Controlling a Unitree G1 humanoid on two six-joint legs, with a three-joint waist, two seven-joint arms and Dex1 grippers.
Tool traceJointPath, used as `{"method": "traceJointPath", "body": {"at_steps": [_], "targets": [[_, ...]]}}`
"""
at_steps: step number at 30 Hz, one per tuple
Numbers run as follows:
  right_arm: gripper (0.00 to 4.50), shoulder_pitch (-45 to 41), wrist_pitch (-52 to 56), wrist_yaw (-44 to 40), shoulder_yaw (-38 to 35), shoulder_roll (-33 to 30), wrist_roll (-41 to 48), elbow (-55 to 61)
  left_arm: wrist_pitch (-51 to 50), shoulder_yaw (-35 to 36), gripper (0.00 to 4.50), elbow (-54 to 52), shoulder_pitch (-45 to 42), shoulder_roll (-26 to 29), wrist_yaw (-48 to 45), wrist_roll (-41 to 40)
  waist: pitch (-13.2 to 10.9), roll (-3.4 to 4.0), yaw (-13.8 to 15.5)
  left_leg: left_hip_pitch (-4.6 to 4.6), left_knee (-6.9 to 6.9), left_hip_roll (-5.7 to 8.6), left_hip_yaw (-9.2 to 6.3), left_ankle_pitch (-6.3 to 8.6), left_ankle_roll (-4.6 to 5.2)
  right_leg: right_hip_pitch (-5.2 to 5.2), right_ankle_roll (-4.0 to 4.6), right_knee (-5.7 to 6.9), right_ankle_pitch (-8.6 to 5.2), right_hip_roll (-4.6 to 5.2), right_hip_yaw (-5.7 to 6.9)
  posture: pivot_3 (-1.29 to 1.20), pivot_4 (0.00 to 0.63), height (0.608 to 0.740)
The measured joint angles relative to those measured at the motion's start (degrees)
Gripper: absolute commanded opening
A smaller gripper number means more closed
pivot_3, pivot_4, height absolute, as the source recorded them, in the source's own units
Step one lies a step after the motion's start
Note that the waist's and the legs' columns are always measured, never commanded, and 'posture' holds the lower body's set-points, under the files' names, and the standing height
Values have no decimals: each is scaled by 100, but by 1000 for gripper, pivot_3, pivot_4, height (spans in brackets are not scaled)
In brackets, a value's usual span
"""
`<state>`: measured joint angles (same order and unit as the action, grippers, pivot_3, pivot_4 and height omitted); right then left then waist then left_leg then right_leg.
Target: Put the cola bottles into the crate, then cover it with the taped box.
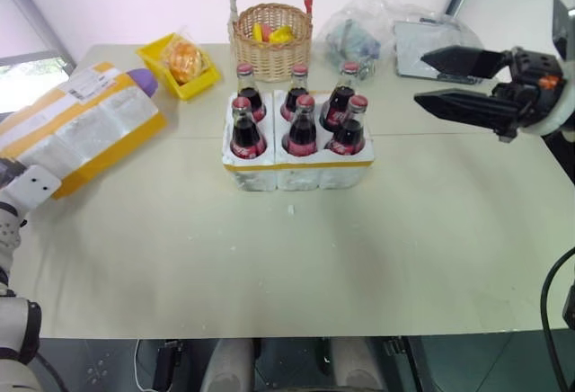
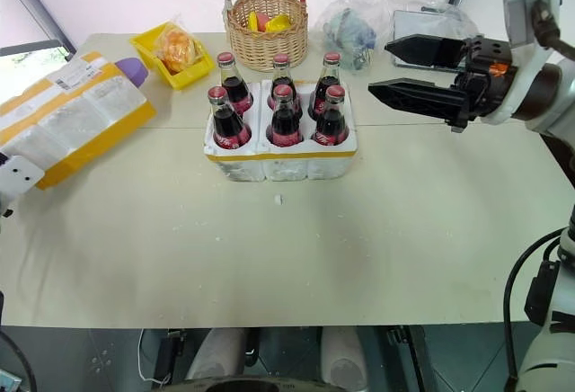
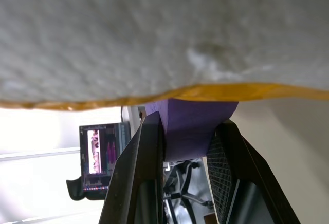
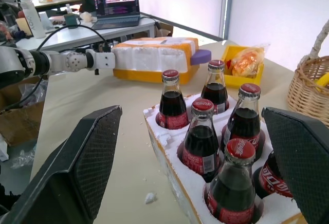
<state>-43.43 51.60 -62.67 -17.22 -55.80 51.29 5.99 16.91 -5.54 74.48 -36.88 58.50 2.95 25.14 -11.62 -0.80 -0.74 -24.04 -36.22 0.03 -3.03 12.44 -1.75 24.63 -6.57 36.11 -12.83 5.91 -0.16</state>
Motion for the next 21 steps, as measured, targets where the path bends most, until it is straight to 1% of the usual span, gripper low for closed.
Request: {"method": "traceJointPath", "body": {"at_steps": [5,9,13,15,18,21], "targets": [[4500,243,-89,-76,0,-91,-95,-5,255,0,1017,-177,-1,172,-198,-69,0,0,5,-2,-1,0,0,0,0,0,0,-1,0,0,0,0,150,738],[4500,430,-90,-200,-33,-235,-103,-15,575,57,1017,-611,-72,521,-504,-203,2,-6,6,-3,-1,0,-1,0,0,0,0,-2,0,0,0,0,150,738],[4500,792,-360,-283,-54,-254,-279,4,922,310,1017,-1535,-107,925,-1042,-492,2,-5,5,-4,-1,0,0,0,-1,0,1,-3,0,1,-1,0,150,738],[4500,900,-416,-310,-95,-255,-282,16,986,437,1017,-1919,-153,1021,-1270,-609,1,-5,1,-2,0,0,-1,0,0,0,1,-2,0,0,-1,0,150,738],[4500,999,-481,-324,-150,-256,-288,32,955,463,1017,-2417,-370,1051,-1678,-718,2,-7,0,-2,-1,0,-1,0,0,-1,1,-1,-1,-2,-1,0,150,738],[4500,1126,-610,-304,-169,-216,-321,57,556,452,1017,-3407,-995,932,-2358,-829,2,-9,17,-13,-11,1,-3,-2,-1,-3,0,-2,0,-2,-1,0,150,738]]}}
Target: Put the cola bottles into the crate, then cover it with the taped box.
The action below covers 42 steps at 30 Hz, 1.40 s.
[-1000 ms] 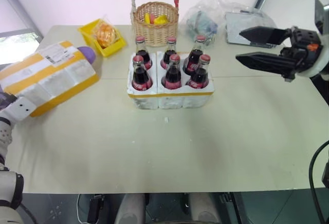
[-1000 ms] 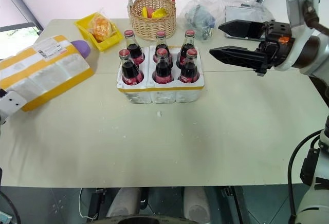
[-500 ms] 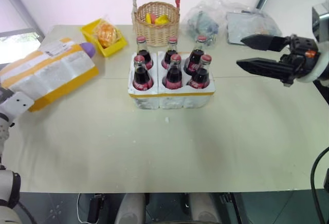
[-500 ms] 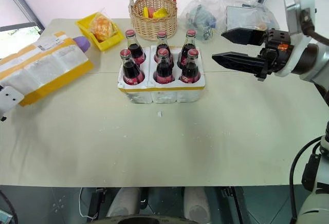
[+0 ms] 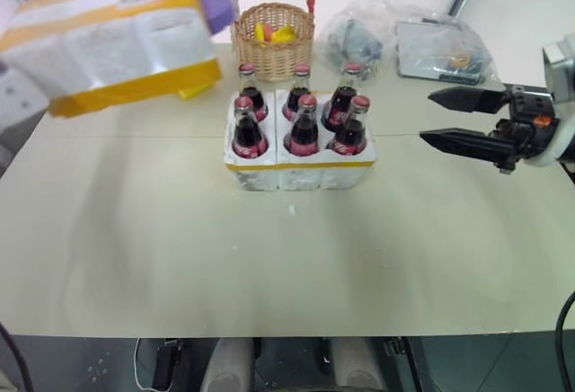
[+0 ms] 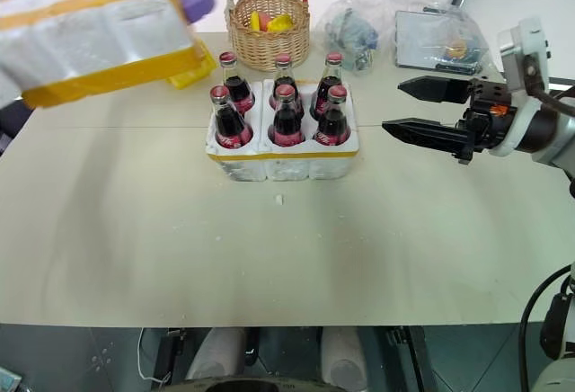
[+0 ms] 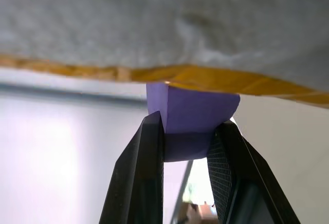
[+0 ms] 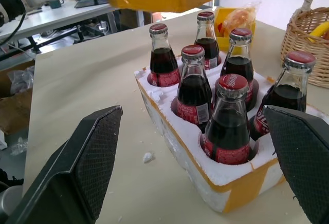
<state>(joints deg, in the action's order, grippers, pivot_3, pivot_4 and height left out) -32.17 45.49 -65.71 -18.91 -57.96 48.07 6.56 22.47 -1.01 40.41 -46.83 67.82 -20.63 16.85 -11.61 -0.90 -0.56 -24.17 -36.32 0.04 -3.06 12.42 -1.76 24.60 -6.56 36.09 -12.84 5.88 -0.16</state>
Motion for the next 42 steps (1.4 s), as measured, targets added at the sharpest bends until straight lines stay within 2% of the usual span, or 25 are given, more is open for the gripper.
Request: {"method": "traceJointPath", "body": {"at_steps": [3,9,18,25,28,40,42], "targets": [[4500,58,-36,80,-1,104,-1,33,-612,-18,1017,-1023,-400,-321,-476,-70,0,1,-9,0,-6,3,0,0,0,-5,-3,0,1,1,-3,0,150,738],[4500,260,-44,257,-36,233,8,110,-2007,-405,1017,-2518,-529,-1107,-1230,51,0,0,-70,6,-5,2,-3,-1,2,-4,-4,7,1,-3,-4,0,150,738],[4500,504,-42,477,-239,306,57,165,-3108,-685,1017,-4251,-366,-1306,-2065,363,0,0,-30,3,-12,2,-7,-1,3,-6,-5,6,0,-5,-5,0,150,738],[4500,519,-46,624,-267,426,79,171,-3657,-977,1017,-5088,-236,-1313,-2414,1040,0,0,-32,3,-14,2,-9,-1,3,-8,-5,6,0,-6,-5,0,150,738],[4500,519,-46,697,-267,516,128,174,-3738,-1152,1017,-5145,-114,-1375,-2435,1389,0,0,-34,3,-14,2,-11,-1,4,-8,-5,6,0,-6,-5,0,150,738],[4500,520,-212,812,-267,591,165,213,-3772,-1273,1017,-5468,404,-1594,-2646,1894,-1,0,-27,-1,-21,2,-15,-1,4,-8,-5,7,0,-7,-5,0,150,738],[4500,520,-225,816,-265,611,164,213,-3650,-1289,1695,-5480,462,-1601,-2598,1995,-1,0,-22,-2,-22,2,-15,-1,4,-8,-5,6,0,-7,-5,0,150,738]]}}
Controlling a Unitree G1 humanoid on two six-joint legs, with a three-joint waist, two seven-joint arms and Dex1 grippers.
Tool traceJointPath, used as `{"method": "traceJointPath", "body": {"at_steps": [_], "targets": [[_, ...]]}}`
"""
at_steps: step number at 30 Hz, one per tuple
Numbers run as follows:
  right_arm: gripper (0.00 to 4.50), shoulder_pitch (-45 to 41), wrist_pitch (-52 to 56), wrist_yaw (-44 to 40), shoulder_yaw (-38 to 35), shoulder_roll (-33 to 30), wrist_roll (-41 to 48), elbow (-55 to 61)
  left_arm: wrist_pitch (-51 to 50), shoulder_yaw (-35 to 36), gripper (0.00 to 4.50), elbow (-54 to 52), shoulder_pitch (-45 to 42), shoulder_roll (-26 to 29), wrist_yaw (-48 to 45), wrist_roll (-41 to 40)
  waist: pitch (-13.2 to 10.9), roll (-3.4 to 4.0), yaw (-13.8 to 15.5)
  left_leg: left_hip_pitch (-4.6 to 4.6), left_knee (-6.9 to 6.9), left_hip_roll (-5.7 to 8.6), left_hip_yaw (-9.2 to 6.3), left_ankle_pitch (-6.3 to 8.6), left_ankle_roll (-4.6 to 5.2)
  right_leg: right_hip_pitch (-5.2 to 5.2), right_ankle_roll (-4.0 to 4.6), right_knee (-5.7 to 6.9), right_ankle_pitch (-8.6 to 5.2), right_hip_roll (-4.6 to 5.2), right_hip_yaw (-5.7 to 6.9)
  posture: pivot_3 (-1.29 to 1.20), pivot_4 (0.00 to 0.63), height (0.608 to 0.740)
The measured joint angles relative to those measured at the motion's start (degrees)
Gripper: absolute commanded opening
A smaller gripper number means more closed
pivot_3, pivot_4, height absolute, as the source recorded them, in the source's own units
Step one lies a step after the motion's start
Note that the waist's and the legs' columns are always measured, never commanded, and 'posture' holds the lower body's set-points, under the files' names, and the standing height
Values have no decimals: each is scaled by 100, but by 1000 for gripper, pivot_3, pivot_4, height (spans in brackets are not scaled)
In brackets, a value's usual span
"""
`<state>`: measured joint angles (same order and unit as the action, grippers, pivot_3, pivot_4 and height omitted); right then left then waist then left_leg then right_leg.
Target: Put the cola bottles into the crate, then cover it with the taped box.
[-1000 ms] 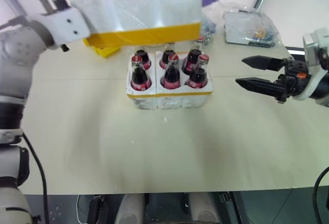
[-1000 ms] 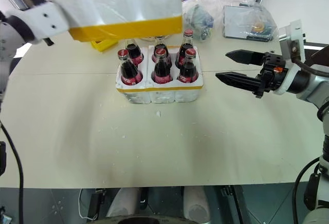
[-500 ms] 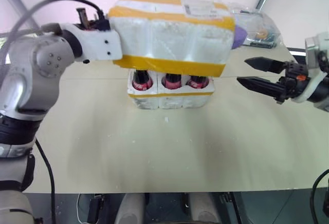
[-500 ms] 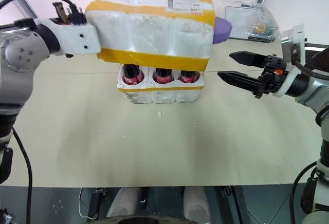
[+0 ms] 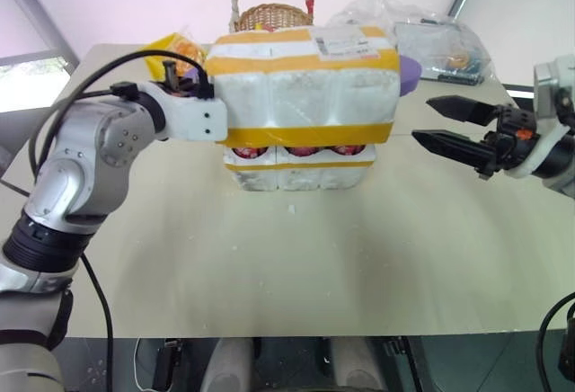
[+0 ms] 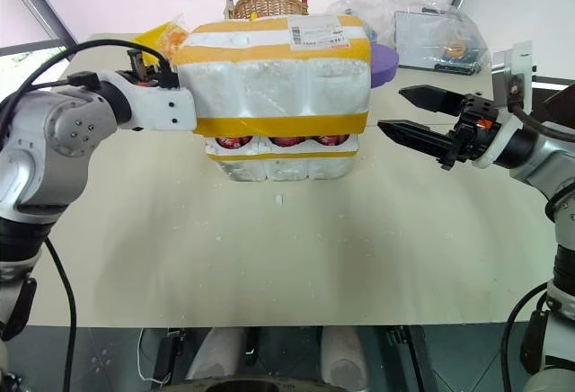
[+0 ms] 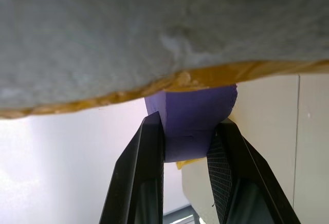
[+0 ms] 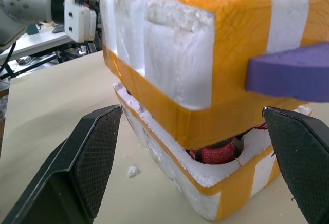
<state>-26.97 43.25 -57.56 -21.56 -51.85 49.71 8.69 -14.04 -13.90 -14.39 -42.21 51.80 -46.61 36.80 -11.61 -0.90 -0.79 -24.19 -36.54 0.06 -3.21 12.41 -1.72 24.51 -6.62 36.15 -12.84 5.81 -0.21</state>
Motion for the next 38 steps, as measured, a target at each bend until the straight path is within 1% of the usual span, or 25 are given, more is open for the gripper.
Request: {"method": "traceJointPath", "body": {"at_steps": [1,3,4,5,6,9,14,16,18,20,21,22,23,24,26,27,28,29,30,31,34,36,38], "targets": [[4500,1,-6,-1,1,12,-1,0,53,2,1991,-4,35,2,8,30,0,0,0,0,0,0,0,0,0,0,0,0,0,0,0,0,150,738],[4500,29,-26,-11,2,13,-7,-2,205,-6,3039,-48,178,0,13,61,0,0,0,0,0,0,-1,0,0,0,0,0,0,0,0,0,150,738],[4500,50,-34,-21,2,12,-11,-3,257,-6,3488,-48,213,0,23,74,0,0,0,0,0,0,-2,0,0,0,0,1,0,0,0,0,150,738],[4500,93,-37,-35,2,12,-17,-5,339,-3,4051,-49,217,0,54,85,0,0,1,0,-1,0,-2,0,0,0,0,0,0,0,0,0,150,738],[4500,126,-38,-53,3,11,-30,-9,405,9,4454,-58,217,3,71,92,0,0,2,0,-2,0,-1,0,0,-1,0,0,0,0,0,0,150,738],[4500,153,-40,-96,3,-2,-98,-28,603,106,4454,-195,290,35,86,71,0,0,-5,-1,-3,0,-1,0,1,-2,0,0,0,0,0,0,150,738],[4500,253,-42,-267,5,-136,-192,-122,744,558,4454,-589,1019,232,30,-199,0,1,-17,3,-3,-1,-1,2,4,-2,1,2,0,0,0,0,150,738],[4500,320,-41,-338,6,-163,-219,-125,692,841,4454,-626,1149,232,13,-436,0,0,-5,1,-10,-1,-2,2,4,-4,1,1,0,0,0,0,150,738],[4500,376,-41,-388,6,-180,-238,-138,600,1280,4454,-622,1182,241,3,-724,0,0,-2,-1,-19,-1,-2,3,5,-7,1,1,0,0,0,0,150,738],[4500,384,-42,-427,8,-217,-273,-154,393,1828,4454,-559,1184,230,-155,-1347,0,1,-4,-2,-24,-1,-2,4,6,-7,1,1,0,0,0,0,150,738],[4500,386,-51,-448,10,-240,-302,-164,109,2196,4454,-522,1205,156,-344,-1837,0,1,-5,-2,-25,-1,-2,4,6,-8,0,1,0,0,1,0,150,738],[4500,400,-68,-474,11,-264,-345,-175,-328,2622,4454,-509,1221,12,-553,-2388,0,1,-13,-2,-27,-1,-2,4,7,-8,0,3,0,0,1,0,150,738],[4500,408,-85,-490,12,-284,-359,-197,-662,2880,4454,-473,1236,-45,-688,-2753,0,1,-19,-1,-28,-2,-3,5,8,-8,0,4,-1,-1,2,0,150,738],[4500,407,-124,-527,27,-306,-402,-224,-1308,3319,4454,-480,1270,-160,-998,-3490,0,1,-33,-1,-31,-2,-4,5,8,-8,0,7,0,-2,2,0,150,738],[4500,415,-175,-584,62,-329,-469,-257,-2408,4003,4454,-483,1287,-249,-1419,-4606,0,1,-39,-3,-37,-4,-7,6,9,-8,0,8,-1,-5,3,0,150,738],[4500,415,-231,-615,85,-332,-517,-275,-3121,4385,4454,-464,1283,-226,-1644,-5244,0,1,-42,-2,-38,-4,-7,6,9,-9,-1,9,-1,-4,2,0,150,738],[4500,415,-256,-642,102,-333,-564,-297,-3579,4662,4454,-418,1279,-181,-1787,-5652,0,1,-42,-2,-39,-4,-7,6,9,-10,-1,9,-1,-5,2,0,150,738],[4500,407,-289,-684,135,-340,-613,-337,-4262,4948,4454,-218,1288,22,-1996,-6188,0,1,-47,-2,-41,-4,-9,6,10,-10,-2,11,-1,-7,3,0,150,738],[4500,398,-325,-717,166,-355,-652,-391,-4737,5221,4454,1,1359,242,-2163,-6554,-1,2,-54,0,-41,-4,-8,6,10,-10,-1,11,-2,-7,2,0,150,738],[4500,391,-361,-749,189,-362,-687,-451,-4968,5420,4454,112,1496,375,-2289,-6794,0,2,-54,3,-41,-4,-8,6,10,-13,-1,11,-2,-7,2,0,150,738],[4500,349,-434,-830,240,-385,-789,-573,-5235,5514,4454,238,2247,655,-2832,-7364,0,4,-47,5,-40,-5,-7,7,9,-17,5,8,-5,-6,1,0,150,738],[4500,339,-487,-895,294,-411,-852,-618,-5096,5338,4454,270,2685,756,-3068,-7469,0,3,-24,5,-40,-7,-7,7,8,-18,25,5,-15,-6,2,0,150,738],[4500,332,-489,-939,324,-414,-884,-636,-4876,5177,4454,329,2791,792,-3096,-7481,0,3,8,3,-41,-7,-7,7,8,-18,27,0,-16,-6,2,0,150,738]]}}
